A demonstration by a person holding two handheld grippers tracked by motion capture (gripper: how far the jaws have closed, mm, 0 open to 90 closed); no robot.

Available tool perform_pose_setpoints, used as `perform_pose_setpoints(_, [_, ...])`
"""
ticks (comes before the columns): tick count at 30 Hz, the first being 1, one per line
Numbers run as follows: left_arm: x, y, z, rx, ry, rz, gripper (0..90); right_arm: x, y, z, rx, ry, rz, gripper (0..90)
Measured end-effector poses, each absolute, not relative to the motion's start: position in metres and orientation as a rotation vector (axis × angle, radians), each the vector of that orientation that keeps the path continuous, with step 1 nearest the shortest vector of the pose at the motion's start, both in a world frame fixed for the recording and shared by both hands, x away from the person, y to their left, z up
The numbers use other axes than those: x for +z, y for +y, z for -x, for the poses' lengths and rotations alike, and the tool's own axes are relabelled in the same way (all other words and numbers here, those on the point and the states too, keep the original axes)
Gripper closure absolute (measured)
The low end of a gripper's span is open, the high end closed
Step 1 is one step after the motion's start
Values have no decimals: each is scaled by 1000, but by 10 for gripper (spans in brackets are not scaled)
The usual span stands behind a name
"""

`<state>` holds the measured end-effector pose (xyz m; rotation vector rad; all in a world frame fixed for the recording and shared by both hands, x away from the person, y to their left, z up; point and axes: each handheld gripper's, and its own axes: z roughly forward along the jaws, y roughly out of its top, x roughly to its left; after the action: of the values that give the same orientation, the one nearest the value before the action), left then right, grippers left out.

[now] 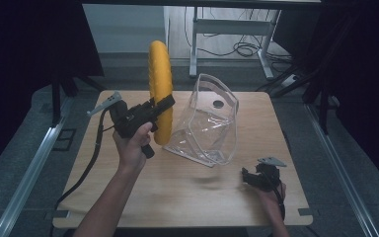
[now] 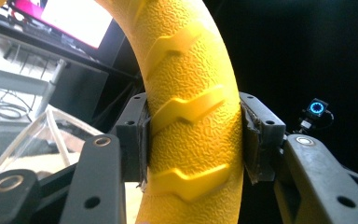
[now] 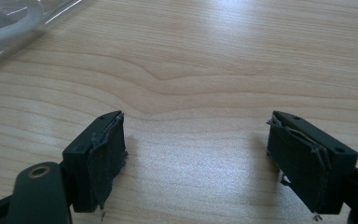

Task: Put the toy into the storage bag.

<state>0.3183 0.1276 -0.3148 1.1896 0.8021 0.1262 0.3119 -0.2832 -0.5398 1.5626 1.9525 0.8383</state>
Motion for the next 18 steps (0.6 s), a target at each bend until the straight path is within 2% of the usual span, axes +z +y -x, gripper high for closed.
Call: perform_pose_setpoints(18, [-281, 98, -318, 160, 730, -1154, 506, -540, -283, -312, 837, 1944, -1567, 192])
